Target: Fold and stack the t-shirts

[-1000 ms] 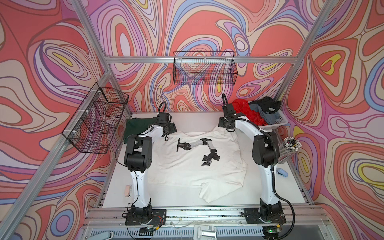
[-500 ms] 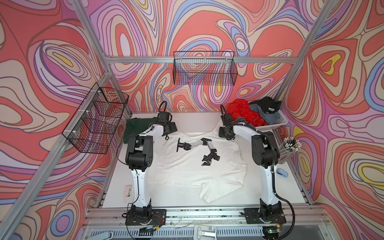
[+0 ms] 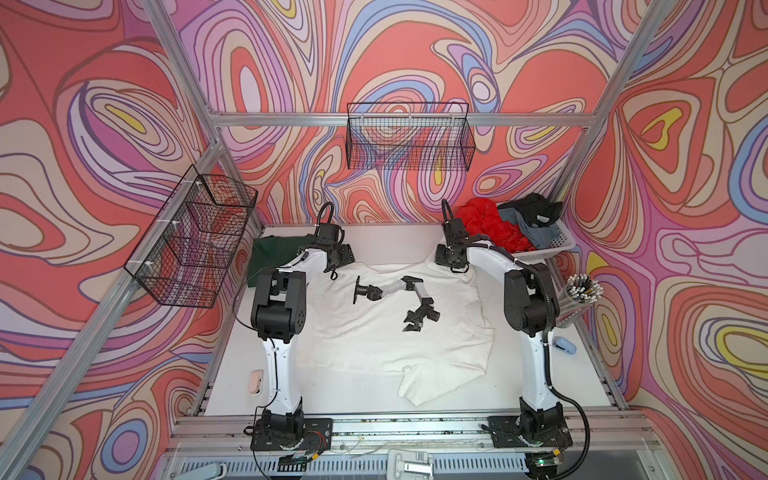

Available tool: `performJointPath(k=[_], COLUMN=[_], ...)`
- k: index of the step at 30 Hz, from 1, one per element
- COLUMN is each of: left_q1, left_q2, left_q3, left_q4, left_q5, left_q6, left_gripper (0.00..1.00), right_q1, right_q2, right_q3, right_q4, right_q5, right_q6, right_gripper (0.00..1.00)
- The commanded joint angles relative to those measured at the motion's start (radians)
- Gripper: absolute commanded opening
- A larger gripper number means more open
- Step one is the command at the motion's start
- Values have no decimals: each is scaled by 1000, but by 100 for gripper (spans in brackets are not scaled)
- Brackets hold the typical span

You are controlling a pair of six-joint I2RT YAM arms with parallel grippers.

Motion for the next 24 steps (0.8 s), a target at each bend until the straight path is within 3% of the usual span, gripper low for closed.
performJointPath(k=[1, 12, 24], left_q1=[8, 8, 8], left_q2=[3, -5, -9], left_q3=[16, 13, 12], left_q4=[-20, -20, -17], left_q5=[11, 27, 42], left_q6=[-4, -8, -15], left_gripper=[76, 76, 76], right_q1=[9, 16, 19], right_q2=[47, 62, 103], right_q3=[52, 62, 61], right_q4=[-13, -71, -52], right_q5=[-1, 130, 89], right_q6=[-4, -18, -14], right_gripper=[41, 39, 36])
